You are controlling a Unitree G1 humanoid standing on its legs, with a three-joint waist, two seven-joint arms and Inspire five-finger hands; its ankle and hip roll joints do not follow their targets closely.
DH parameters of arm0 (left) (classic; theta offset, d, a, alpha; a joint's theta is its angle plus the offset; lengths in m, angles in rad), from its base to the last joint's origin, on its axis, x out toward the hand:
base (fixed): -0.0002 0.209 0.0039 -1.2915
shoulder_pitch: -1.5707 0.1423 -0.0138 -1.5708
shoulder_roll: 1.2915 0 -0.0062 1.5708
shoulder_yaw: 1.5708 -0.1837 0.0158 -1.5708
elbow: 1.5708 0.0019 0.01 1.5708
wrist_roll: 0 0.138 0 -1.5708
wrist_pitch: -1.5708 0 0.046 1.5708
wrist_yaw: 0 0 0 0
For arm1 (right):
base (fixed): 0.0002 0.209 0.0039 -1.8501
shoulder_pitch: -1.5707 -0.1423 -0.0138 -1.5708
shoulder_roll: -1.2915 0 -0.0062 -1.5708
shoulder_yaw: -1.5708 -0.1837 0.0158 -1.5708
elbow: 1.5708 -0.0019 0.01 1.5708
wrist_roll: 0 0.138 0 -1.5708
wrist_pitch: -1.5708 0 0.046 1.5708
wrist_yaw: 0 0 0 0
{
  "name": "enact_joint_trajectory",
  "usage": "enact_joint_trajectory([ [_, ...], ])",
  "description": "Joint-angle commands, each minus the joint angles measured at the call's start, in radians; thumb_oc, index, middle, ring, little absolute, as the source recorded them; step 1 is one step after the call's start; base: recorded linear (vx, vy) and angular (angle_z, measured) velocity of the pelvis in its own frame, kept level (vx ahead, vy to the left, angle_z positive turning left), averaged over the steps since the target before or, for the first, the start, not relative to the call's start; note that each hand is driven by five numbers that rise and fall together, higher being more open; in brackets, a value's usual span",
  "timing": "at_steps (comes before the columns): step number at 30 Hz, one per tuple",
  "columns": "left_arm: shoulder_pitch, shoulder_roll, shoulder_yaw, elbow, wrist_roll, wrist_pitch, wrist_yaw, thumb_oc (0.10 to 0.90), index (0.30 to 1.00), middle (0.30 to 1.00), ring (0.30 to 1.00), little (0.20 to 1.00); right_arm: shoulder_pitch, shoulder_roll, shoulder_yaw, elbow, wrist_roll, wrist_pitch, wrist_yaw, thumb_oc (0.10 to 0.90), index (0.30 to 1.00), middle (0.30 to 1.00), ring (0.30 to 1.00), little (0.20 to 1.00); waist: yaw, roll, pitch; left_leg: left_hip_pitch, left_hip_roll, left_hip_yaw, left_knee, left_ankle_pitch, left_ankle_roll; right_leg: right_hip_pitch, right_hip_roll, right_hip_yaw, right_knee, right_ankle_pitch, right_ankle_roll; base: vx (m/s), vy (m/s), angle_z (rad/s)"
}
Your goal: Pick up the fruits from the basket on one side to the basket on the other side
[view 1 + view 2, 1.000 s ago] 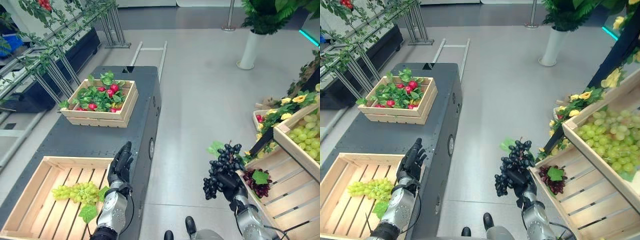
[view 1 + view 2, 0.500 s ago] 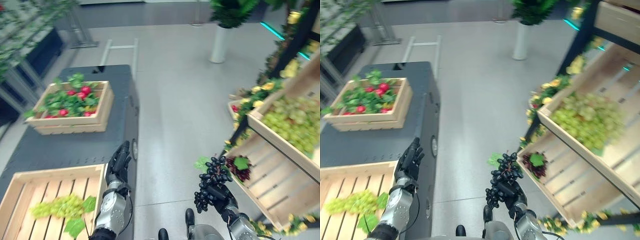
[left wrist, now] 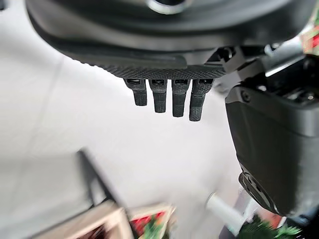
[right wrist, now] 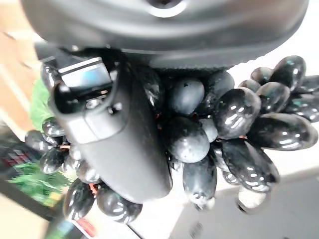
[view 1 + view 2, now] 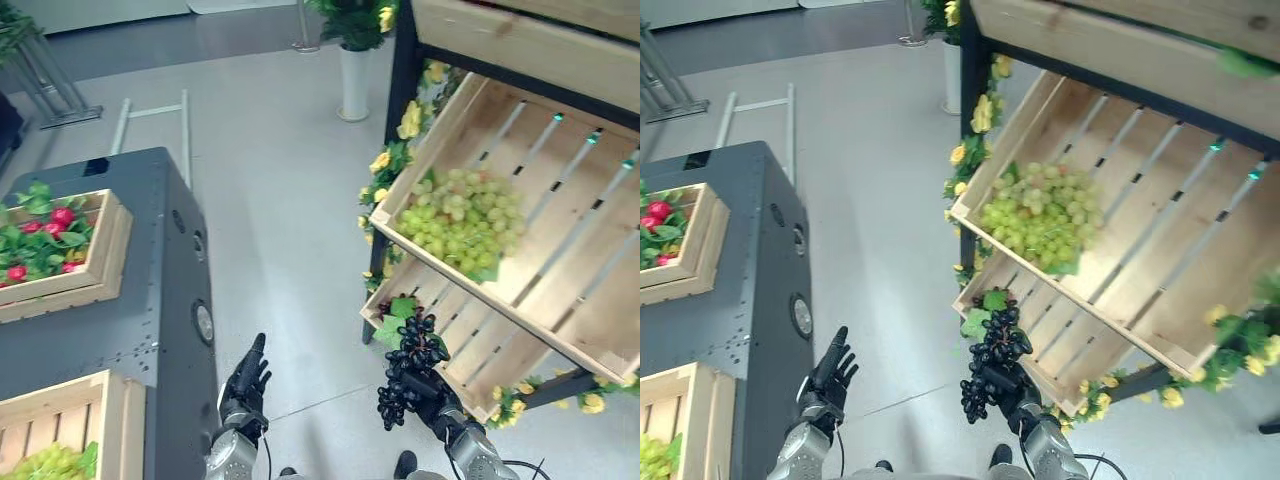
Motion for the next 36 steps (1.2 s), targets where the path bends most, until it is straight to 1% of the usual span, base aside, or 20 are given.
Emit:
enact_joint_trajectory([
  [1, -0.075, 0.057, -0.023, -0.082, 0.031, -0.083, -0.028, 0.800, 0.900, 0.900, 0.900, 0.900, -0.067, 0.047, -0.035, -0.122, 0.038, -0.132, -0.004, 0.400, 0.300, 0.300, 0.300, 0.300, -0.011, -0.016, -0.015, -0.034, -0.127, -0.012, 0.004, -0.101, 0.080, 0.027, -0.096, -0.028, 0.027, -0.044, 0.032, 0.10, -0.194, -0.11],
  [4, -0.060, 0.073, -0.054, -0.116, 0.088, -0.107, -0.030, 0.800, 0.900, 0.900, 0.900, 0.900, -0.059, 0.035, -0.063, -0.098, 0.054, -0.142, 0.011, 0.400, 0.300, 0.300, 0.300, 0.300, -0.020, -0.018, -0.019, -0.023, -0.119, -0.010, 0.003, -0.105, 0.074, 0.047, -0.069, -0.013, 0.004, -0.053, 0.023, 0.13, -0.175, -0.07],
  [7, -0.029, 0.083, -0.055, -0.140, 0.086, -0.108, -0.023, 0.800, 0.900, 0.900, 0.900, 0.900, -0.041, 0.033, -0.074, -0.106, 0.045, -0.131, 0.013, 0.400, 0.300, 0.300, 0.300, 0.300, -0.027, -0.020, -0.023, -0.017, -0.110, -0.001, 0.018, -0.106, 0.066, 0.050, -0.051, -0.003, 0.016, -0.072, 0.006, 0.19, -0.219, -0.05],
  [8, -0.015, 0.080, -0.048, -0.147, 0.080, -0.114, -0.020, 0.800, 0.900, 0.900, 0.900, 0.900, -0.039, 0.032, -0.073, -0.112, 0.031, -0.117, 0.011, 0.400, 0.300, 0.300, 0.300, 0.300, -0.029, -0.022, -0.020, -0.031, -0.100, 0.007, 0.067, -0.118, 0.059, 0.043, -0.043, 0.000, 0.035, -0.089, -0.010, 0.14, -0.173, -0.07],
  [9, -0.005, 0.078, -0.041, -0.154, 0.069, -0.120, -0.022, 0.800, 0.900, 0.900, 0.900, 0.900, -0.038, 0.027, -0.072, -0.117, 0.020, -0.106, 0.013, 0.400, 0.300, 0.300, 0.300, 0.300, -0.028, -0.030, -0.011, -0.060, -0.085, 0.013, 0.161, -0.141, 0.053, 0.038, -0.042, 0.004, 0.057, -0.101, -0.027, 0.12, -0.210, -0.13],
  [10, 0.004, 0.075, -0.040, -0.164, 0.060, -0.131, -0.029, 0.800, 0.900, 0.900, 0.900, 0.900, -0.037, 0.020, -0.065, -0.125, 0.009, -0.105, 0.011, 0.400, 0.300, 0.300, 0.300, 0.300, -0.024, -0.037, 0.006, -0.116, -0.067, -0.002, 0.308, -0.146, 0.044, 0.029, -0.040, 0.013, 0.092, -0.120, -0.047, 0.03, -0.173, -0.16],
  [11, 0.007, 0.074, -0.043, -0.182, 0.055, -0.136, -0.030, 0.800, 0.900, 0.900, 0.900, 0.900, -0.036, 0.013, -0.058, -0.135, 0.006, -0.117, 0.007, 0.400, 0.300, 0.300, 0.300, 0.300, -0.018, -0.037, 0.027, -0.179, -0.053, -0.032, 0.408, -0.131, 0.031, 0.020, -0.038, 0.022, 0.121, -0.134, -0.063, -0.08, -0.107, -0.22],
  [12, 0.007, 0.073, -0.053, -0.204, 0.041, -0.152, -0.036, 0.800, 0.900, 0.900, 0.900, 0.900, -0.046, -0.007, -0.041, -0.142, 0.004, -0.139, 0.008, 0.400, 0.300, 0.300, 0.300, 0.300, -0.005, -0.030, 0.067, -0.281, -0.064, -0.115, 0.500, -0.109, 0.022, -0.005, -0.032, 0.050, 0.185, -0.163, -0.086, -0.18, -0.005, -0.21],
  [13, -0.006, 0.070, -0.068, -0.213, 0.027, -0.171, -0.037, 0.800, 0.900, 0.900, 0.900, 0.900, -0.073, -0.028, -0.024, -0.145, 0.016, -0.157, 0.005, 0.400, 0.300, 0.300, 0.300, 0.300, 0.008, -0.021, 0.102, -0.336, -0.083, -0.190, 0.469, -0.071, 0.011, -0.027, -0.024, 0.083, 0.218, -0.180, -0.095, -0.27, 0.089, -0.26],
  [14, -0.032, 0.072, -0.081, -0.225, 0.009, -0.189, -0.031, 0.800, 0.900, 0.900, 0.900, 0.900, -0.113, -0.047, -0.006, -0.153, 0.028, -0.176, 0.003, 0.400, 0.300, 0.300, 0.300, 0.300, 0.015, -0.016, 0.129, -0.350, -0.099, -0.217, 0.344, -0.033, 0.011, -0.052, -0.019, 0.100, 0.229, -0.179, -0.093, -0.20, 0.127, -0.28],
  [15, -0.045, 0.079, -0.087, -0.237, 0.002, -0.190, -0.020, 0.800, 0.900, 0.900, 0.900, 0.900, -0.140, -0.055, 0.000, -0.158, 0.019, -0.181, 0.001, 0.400, 0.300, 0.300, 0.300, 0.300, 0.013, -0.013, 0.145, -0.319, -0.084, -0.194, 0.304, -0.061, 0.023, -0.065, -0.020, 0.088, 0.267, -0.214, -0.093, -0.12, 0.121, -0.49],
  [16, -0.059, 0.085, -0.093, -0.236, 0.008, -0.185, -0.017, 0.800, 0.900, 0.900, 0.900, 0.900, -0.154, -0.064, 0.000, -0.169, 0.015, -0.182, -0.009, 0.400, 0.300, 0.300, 0.300, 0.300, 0.012, -0.018, 0.152, -0.317, -0.084, -0.161, 0.340, -0.117, 0.048, -0.087, -0.035, 0.069, 0.289, -0.228, -0.096, -0.07, 0.107, -0.84],
  [17, -0.085, 0.093, -0.114, -0.232, 0.019, -0.180, -0.014, 0.800, 0.900, 0.900, 0.900, 0.900, -0.163, -0.076, 0.004, -0.183, 0.029, -0.202, -0.025, 0.400, 0.300, 0.300, 0.300, 0.300, 0.015, -0.018, 0.166, -0.381, -0.098, -0.182, 0.409, -0.125, 0.042, -0.110, -0.045, 0.051, 0.306, -0.230, -0.099, -0.08, 0.084, -1.17],
  [18, -0.091, 0.094, -0.119, -0.232, 0.016, -0.178, -0.017, 0.800, 0.900, 0.900, 0.900, 0.900, -0.165, -0.078, 0.005, -0.185, 0.027, -0.211, -0.029, 0.400, 0.300, 0.300, 0.300, 0.300, 0.016, -0.017, 0.168, -0.393, -0.101, -0.189, 0.418, -0.121, 0.039, -0.113, -0.045, 0.049, 0.308, -0.229, -0.099, -0.12, 0.115, -1.37],
  [19, -0.112, 0.109, -0.135, -0.237, 0.005, -0.193, -0.006, 0.800, 0.900, 0.900, 0.900, 0.900, -0.191, -0.087, 0.009, -0.179, 0.029, -0.226, -0.024, 0.400, 0.300, 0.300, 0.300, 0.300, 0.012, -0.013, 0.193, -0.392, -0.100, -0.178, 0.414, -0.137, 0.050, -0.178, -0.056, 0.055, 0.389, -0.238, -0.092, -0.10, 0.090, -0.99],
  [20, -0.133, 0.120, -0.143, -0.235, 0.001, -0.199, 0.001, 0.800, 0.900, 0.900, 0.900, 0.900, -0.212, -0.096, 0.002, -0.167, 0.034, -0.234, -0.017, 0.400, 0.300, 0.300, 0.300, 0.300, 0.011, -0.012, 0.211, -0.397, -0.095, -0.172, 0.423, -0.144, 0.052, -0.212, -0.065, 0.053, 0.423, -0.239, -0.089, -0.14, 0.088, -0.30],
  [22, -0.175, 0.133, -0.145, -0.238, -0.023, -0.194, -0.007, 0.800, 0.900, 0.900, 0.900, 0.900, -0.286, -0.115, -0.012, -0.143, 0.033, -0.279, -0.031, 0.400, 0.300, 0.300, 0.300, 0.300, 0.024, -0.008, 0.249, -0.445, -0.104, -0.198, 0.459, -0.152, 0.048, -0.262, -0.076, 0.053, 0.449, -0.235, -0.084, -0.14, 0.037, 0.38],
  [25, -0.200, 0.147, -0.164, -0.258, -0.018, -0.195, 0.005, 0.800, 0.900, 0.900, 0.900, 0.900, -0.386, -0.152, -0.033, -0.148, 0.021, -0.310, -0.066, 0.400, 0.300, 0.300, 0.300, 0.300, 0.036, -0.005, 0.285, -0.508, -0.106, -0.208, 0.508, -0.165, 0.041, -0.306, -0.077, 0.050, 0.482, -0.241, -0.093, -0.08, 0.042, 0.13],
  [28, -0.208, 0.154, -0.162, -0.292, -0.008, -0.195, 0.028, 0.800, 0.900, 0.900, 0.900, 0.900, -0.470, -0.202, -0.070, -0.221, -0.032, -0.308, -0.137, 0.400, 0.300, 0.300, 0.300, 0.300, 0.045, -0.007, 0.315, -0.591, -0.096, -0.200, 0.572, -0.177, 0.046, -0.378, -0.086, 0.045, 0.543, -0.256, -0.107, -0.07, 0.053, 0.11],
  [36, -0.203, 0.182, -0.175, -0.349, 0.018, -0.143, 0.030, 0.800, 0.900, 0.900, 0.900, 0.900, -0.586, -0.313, -0.143, -0.217, -0.036, -0.321, -0.195, 0.400, 0.300, 0.300, 0.300, 0.300, 0.082, -0.027, 0.333, -0.699, -0.094, -0.231, 0.663, -0.213, 0.063, -0.455, -0.088, 0.017, 0.627, -0.277, -0.123, -0.01, -0.029, 0.24],
])
